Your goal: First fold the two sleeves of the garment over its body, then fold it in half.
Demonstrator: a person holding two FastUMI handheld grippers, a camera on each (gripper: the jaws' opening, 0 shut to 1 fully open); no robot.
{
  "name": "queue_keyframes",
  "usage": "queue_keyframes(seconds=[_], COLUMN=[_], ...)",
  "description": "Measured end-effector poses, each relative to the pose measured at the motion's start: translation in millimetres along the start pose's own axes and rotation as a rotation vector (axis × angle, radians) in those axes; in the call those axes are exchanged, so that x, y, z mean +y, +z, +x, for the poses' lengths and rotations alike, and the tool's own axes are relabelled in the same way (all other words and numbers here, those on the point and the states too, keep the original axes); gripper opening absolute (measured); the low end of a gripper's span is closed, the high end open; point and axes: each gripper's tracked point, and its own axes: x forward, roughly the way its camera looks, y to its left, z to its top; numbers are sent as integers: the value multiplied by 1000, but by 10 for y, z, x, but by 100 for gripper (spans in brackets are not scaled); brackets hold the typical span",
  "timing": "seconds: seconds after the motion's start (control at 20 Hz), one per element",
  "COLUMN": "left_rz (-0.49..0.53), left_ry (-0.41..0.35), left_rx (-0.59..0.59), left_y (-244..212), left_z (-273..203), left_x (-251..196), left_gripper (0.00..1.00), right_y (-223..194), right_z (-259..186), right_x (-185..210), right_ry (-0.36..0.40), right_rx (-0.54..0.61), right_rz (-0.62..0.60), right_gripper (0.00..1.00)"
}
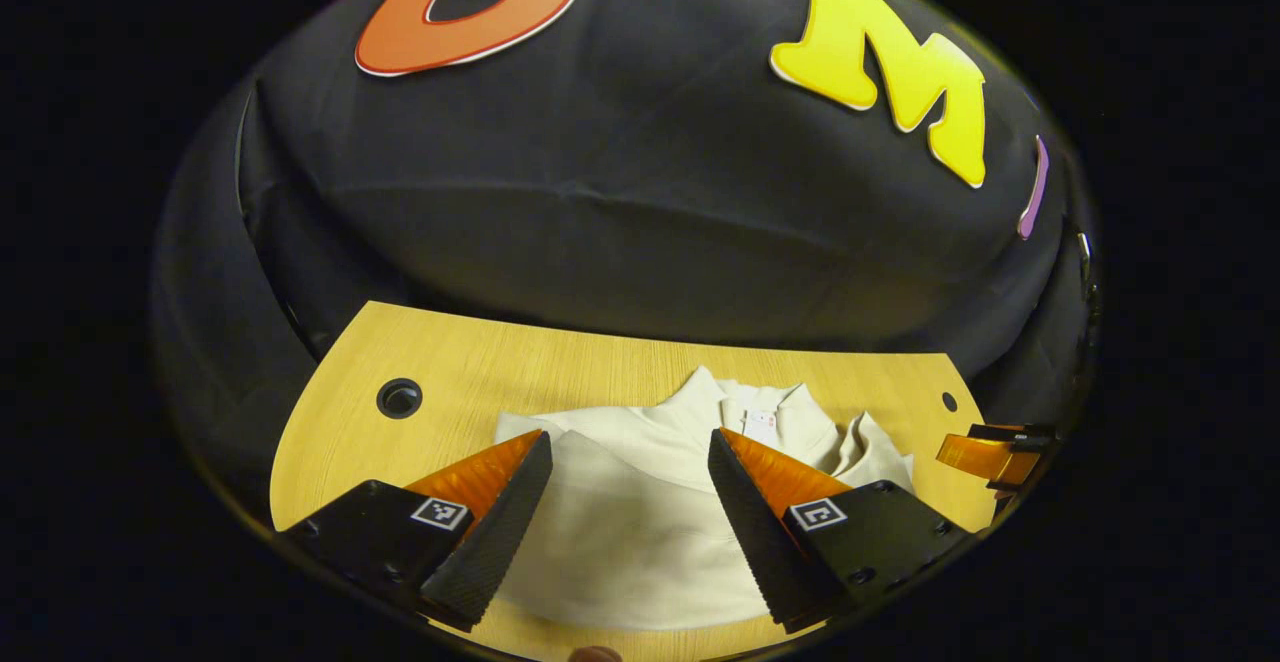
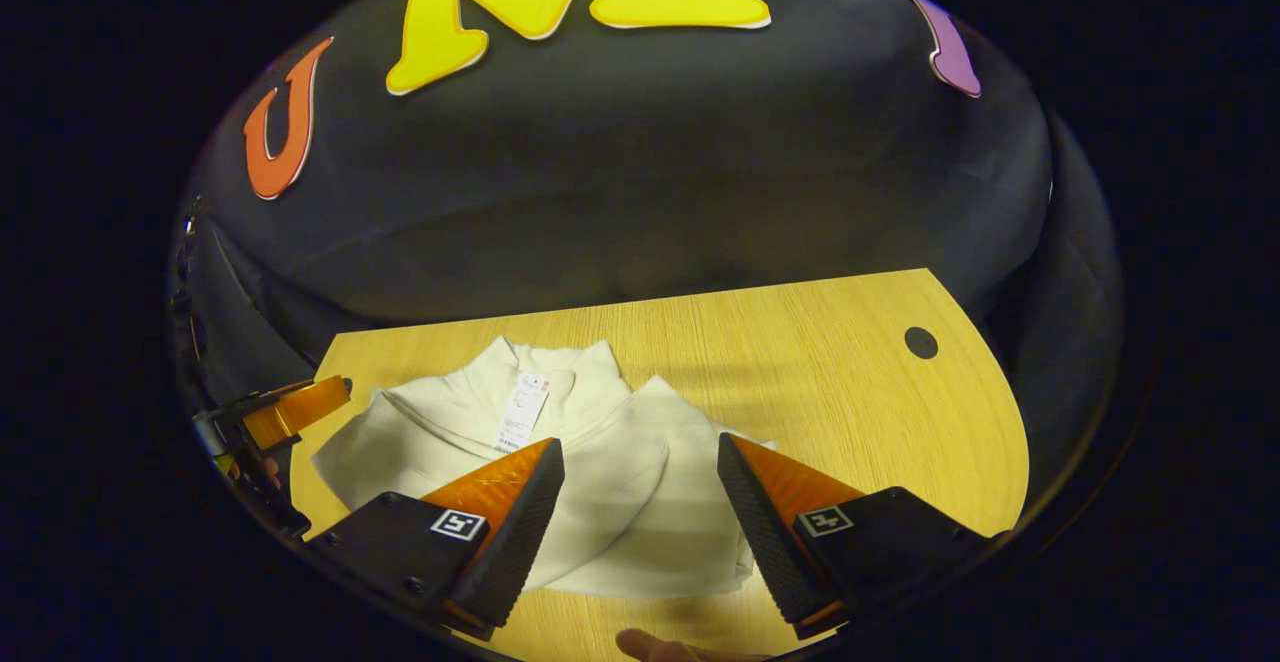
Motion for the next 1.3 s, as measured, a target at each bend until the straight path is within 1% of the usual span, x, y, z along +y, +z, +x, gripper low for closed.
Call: queue_keyframes(seconds=[0.15,0.3,0.5,0.55,0.6,0.65,0.75,0.9,1.0,1.2,1.3], left_rz=[18,14,38,48,60,73,86,77,70,68,69], left_ry=[25,28,68,74,83,83,88,75,69,96,113], left_rx=[-48,-94,-168,-187,-215,-246,-301,-368,-403,-453,-470], left_y=[108,205,367,410,460,515,611,625,592,462,371], left_z=[-337,-713,-1310,-1467,-1640,-1817,-2162,-2662,-2967,-3537,-3788], left_x=[14,-100,-183,-213,-245,-288,-374,-498,-549,-586,-593], left_gripper=[100,100,100,100,99,99,99,99,99,98,98], right_y=[116,215,387,423,480,537,604,621,597,521,541], right_z=[-287,-590,-1164,-1335,-1503,-1678,-2051,-2561,-2862,-3485,-3774], right_x=[-26,-69,-77,-63,-55,-75,-118,-142,-146,-251,-290], right_ry=[-4,-16,-18,-11,-2,-4,-23,-25,-30,-63,-91], right_rx=[-46,-97,-192,-218,-246,-277,-333,-385,-430,-525,-604], right_rz=[-30,-67,-92,-102,-107,-117,-125,-139,-151,-177,-211], right_gripper=[97,97,96,95,97,95,96,95,96,96,96])
